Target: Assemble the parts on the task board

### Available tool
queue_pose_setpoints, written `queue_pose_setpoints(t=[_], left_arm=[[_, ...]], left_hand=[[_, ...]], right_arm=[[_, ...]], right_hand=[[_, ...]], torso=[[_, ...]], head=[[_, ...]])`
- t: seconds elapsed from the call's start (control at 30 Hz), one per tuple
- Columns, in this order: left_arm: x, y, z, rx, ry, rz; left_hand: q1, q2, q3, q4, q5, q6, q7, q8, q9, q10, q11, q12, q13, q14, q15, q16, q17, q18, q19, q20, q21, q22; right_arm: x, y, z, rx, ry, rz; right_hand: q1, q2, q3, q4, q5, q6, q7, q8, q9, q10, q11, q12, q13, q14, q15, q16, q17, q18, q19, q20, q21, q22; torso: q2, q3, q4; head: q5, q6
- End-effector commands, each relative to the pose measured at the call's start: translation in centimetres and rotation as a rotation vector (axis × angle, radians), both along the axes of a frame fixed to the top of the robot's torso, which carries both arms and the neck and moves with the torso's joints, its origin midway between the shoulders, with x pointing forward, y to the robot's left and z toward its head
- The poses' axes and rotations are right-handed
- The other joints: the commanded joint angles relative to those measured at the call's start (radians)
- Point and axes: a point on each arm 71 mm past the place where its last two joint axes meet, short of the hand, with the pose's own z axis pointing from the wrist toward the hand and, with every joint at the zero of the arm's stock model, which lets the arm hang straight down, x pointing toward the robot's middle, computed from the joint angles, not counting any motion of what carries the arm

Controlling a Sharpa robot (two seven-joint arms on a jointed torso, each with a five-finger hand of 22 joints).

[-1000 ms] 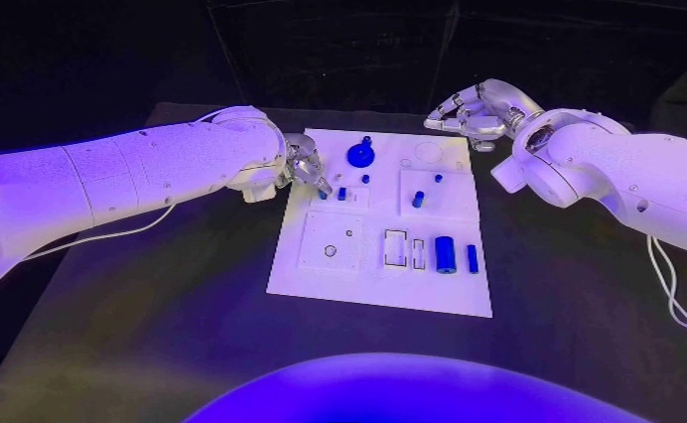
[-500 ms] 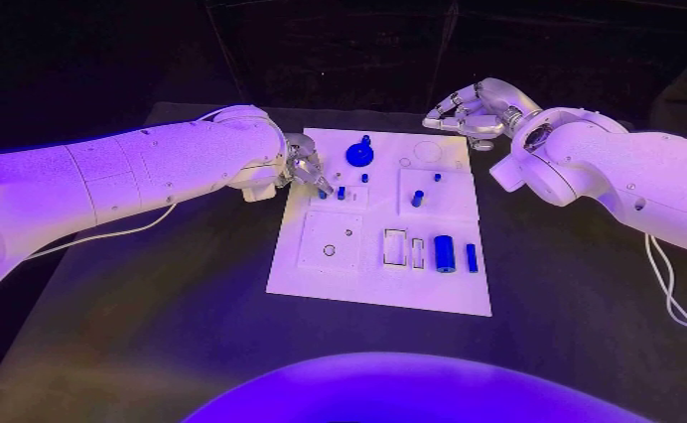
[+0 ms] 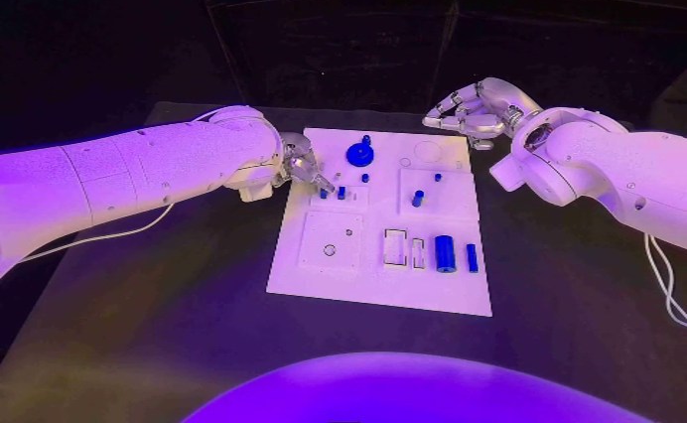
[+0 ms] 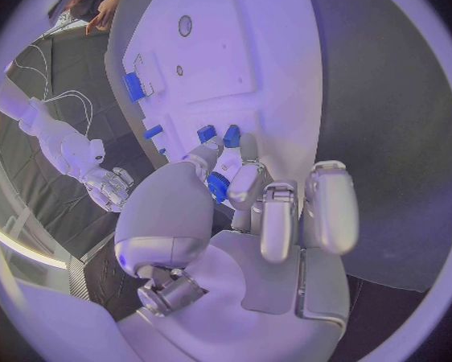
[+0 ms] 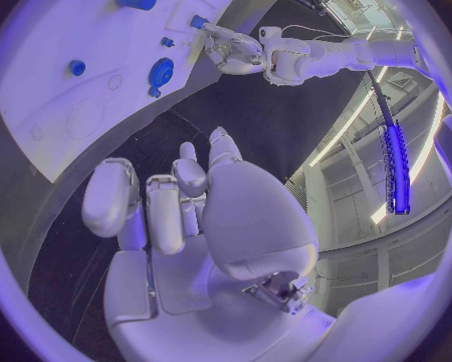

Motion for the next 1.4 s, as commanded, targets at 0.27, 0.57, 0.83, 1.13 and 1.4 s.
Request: queue_pose_setpoints(t=[0.27, 0.57, 0.83, 1.13, 1.4], left_arm=[[0.0, 0.4, 0.7, -0.099, -0.069, 0.041], [0.5, 0.3, 1.9, -0.343, -0.135, 0.127], [1.1, -1.4, 3.1, -0.47, -0.299, 0.014], [1.2, -4.0, 2.8, -0.412, -0.472, -0.19], [1.3, -5.5, 1.5, -0.261, -0.453, -0.284]], left_hand=[[0.011, 0.009, -0.081, 0.024, -0.007, 0.0, 0.004, -0.009, 0.003, -0.01, 0.004, -0.006, -0.012, 0.104, -0.006, 0.003, 0.263, -0.003, 0.003, -0.01, -0.009, -0.004], [0.065, 0.049, -0.139, 0.043, 0.001, -0.104, 0.039, -0.037, -0.008, -0.162, 0.032, -0.202, -0.263, 0.101, 0.011, -0.002, 0.254, 0.022, -0.046, 0.002, -0.113, -0.113], [0.316, 0.072, -0.091, -0.058, 0.007, -0.272, 0.13, -0.137, -0.089, -0.503, 0.123, -0.506, -0.51, -0.254, 0.09, -0.513, -0.433, 0.101, -0.362, 0.065, -0.635, -0.584], [0.387, 0.022, 0.014, -0.133, -0.002, -0.212, 0.136, -0.22, -0.225, -0.514, 0.138, -0.604, -0.685, -0.174, 0.105, -0.424, -0.359, 0.114, -0.313, 0.093, -0.695, -0.638], [0.367, 0.005, 0.015, -0.139, -0.058, -0.158, 0.126, -0.246, -0.283, -0.573, 0.14, -0.655, -0.773, -0.035, 0.1, -0.243, -0.172, 0.103, -0.185, 0.085, -0.58, -0.557]], right_arm=[[0.0, -0.1, 0.2, 0.015, -0.012, -0.001], [0.0, -0.1, 0.1, 0.015, -0.011, -0.004], [0.0, 0.0, 0.0, 0.009, -0.016, -0.002], [0.0, 0.2, 0.0, -0.004, -0.028, 0.005], [-0.1, 0.5, 0.0, -0.005, -0.029, 0.013]], right_hand=[[0.004, 0.006, -0.006, 0.001, 0.005, -0.009, 0.001, 0.004, 0.001, -0.009, -0.001, 0.002, -0.001, 0.056, 0.006, -0.005, 0.019, 0.006, -0.001, 0.001, -0.004, -0.001], [0.004, 0.006, -0.006, 0.002, 0.006, -0.009, 0.001, 0.004, 0.001, -0.009, -0.001, 0.002, -0.001, 0.057, 0.006, -0.005, 0.02, 0.006, -0.001, 0.001, -0.004, 0.0], [0.005, 0.007, -0.007, 0.002, 0.01, -0.009, 0.001, 0.004, 0.001, -0.01, -0.001, 0.001, -0.002, 0.056, 0.006, -0.006, 0.019, 0.006, -0.001, 0.001, -0.004, 0.0], [0.008, 0.008, -0.007, 0.002, 0.013, -0.01, 0.001, 0.004, 0.001, -0.01, -0.001, 0.001, -0.003, 0.056, 0.006, -0.006, 0.019, 0.006, -0.001, 0.001, -0.004, 0.0], [0.009, 0.009, -0.007, 0.002, 0.015, -0.01, 0.001, 0.004, 0.001, -0.011, -0.001, 0.001, -0.003, 0.056, 0.006, -0.005, 0.02, 0.006, -0.001, 0.001, -0.004, 0.0]], torso=[[-0.001, 0.0, 0.0008], [0.001, 0.0006, 0.0006], [0.001, 0.001, -0.0001], [0.0, -0.0003, 0.0003], [0.001, -0.0003, -0.0015]], head=[[-0.003, 0.001], [-0.004, 0.009], [-0.011, 0.014], [-0.023, 0.026], [-0.024, 0.031]])
